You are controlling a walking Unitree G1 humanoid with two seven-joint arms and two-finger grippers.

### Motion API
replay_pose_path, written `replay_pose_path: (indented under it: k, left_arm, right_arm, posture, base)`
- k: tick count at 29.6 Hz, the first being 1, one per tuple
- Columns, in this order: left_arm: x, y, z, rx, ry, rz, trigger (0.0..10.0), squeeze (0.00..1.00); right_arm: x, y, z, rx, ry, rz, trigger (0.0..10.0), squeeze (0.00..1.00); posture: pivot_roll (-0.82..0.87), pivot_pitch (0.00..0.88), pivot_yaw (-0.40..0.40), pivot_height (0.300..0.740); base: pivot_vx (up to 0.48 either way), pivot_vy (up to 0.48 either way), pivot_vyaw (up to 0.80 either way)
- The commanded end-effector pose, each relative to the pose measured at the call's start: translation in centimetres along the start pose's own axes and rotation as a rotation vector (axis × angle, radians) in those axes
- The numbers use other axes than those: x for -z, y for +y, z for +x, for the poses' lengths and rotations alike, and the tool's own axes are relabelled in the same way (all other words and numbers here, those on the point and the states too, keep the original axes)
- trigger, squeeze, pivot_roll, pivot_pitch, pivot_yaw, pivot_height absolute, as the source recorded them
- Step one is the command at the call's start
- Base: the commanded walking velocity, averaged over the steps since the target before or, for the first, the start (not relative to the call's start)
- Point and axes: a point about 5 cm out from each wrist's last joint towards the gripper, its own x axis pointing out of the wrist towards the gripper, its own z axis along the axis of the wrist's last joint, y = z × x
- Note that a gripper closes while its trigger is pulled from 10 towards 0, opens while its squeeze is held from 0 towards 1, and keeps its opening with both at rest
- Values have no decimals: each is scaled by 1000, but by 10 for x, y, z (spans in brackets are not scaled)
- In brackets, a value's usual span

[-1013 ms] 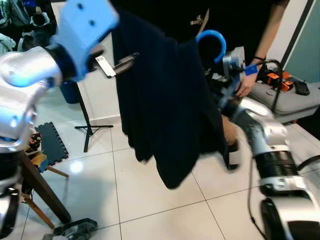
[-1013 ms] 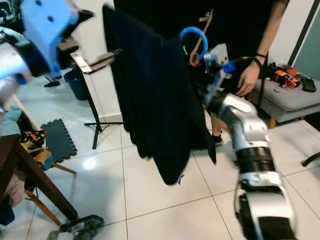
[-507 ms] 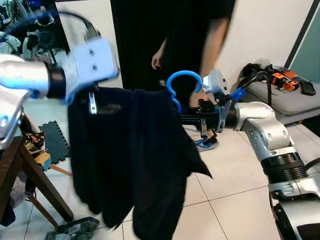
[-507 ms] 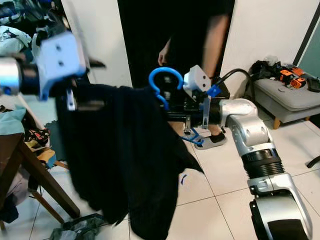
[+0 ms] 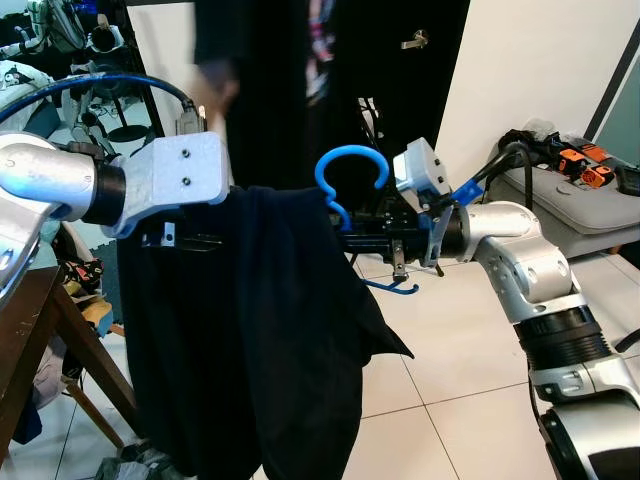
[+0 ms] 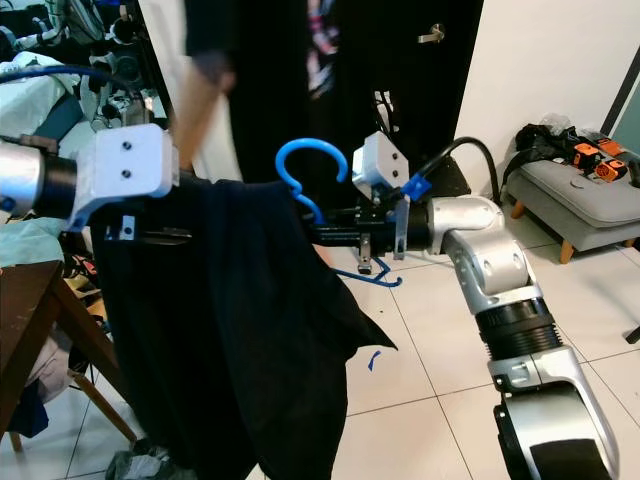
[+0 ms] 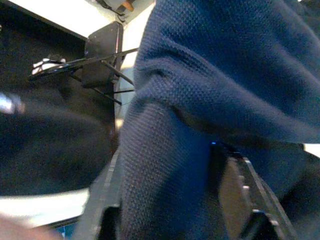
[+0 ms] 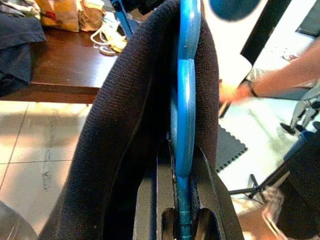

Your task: Hang hanger

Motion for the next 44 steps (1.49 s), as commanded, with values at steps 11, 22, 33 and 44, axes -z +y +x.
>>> replay_pose_path:
  k: [11, 22, 33, 44]
  left_arm:
    - [17, -8, 2, 45, 59, -62, 0, 0]
    - [19, 13, -7, -207, -67, -106, 0, 0]
    - [34, 25, -34, -369, -82, -166, 0, 0]
    - [26, 36, -44, -421, -151, -163, 0, 0]
  right_arm:
    - [-24, 9, 10, -65, -91, -92, 10000, 0]
    - [-19, 0, -8, 94, -70, -4, 10000, 1000]
    - [-12, -21, -81, 407, -22, 29, 10000, 1000]
    - [20, 42, -75, 107, -52, 282, 10000, 0]
  posture:
    - [30, 0, 53, 740]
    - [24, 0, 53, 740]
    - [15, 0, 51, 740]
    - [10, 0, 57, 740]
  base:
    - [0, 0, 0]
    - [0, 0, 0]
    - [0, 0, 0]
    - [0, 0, 0]
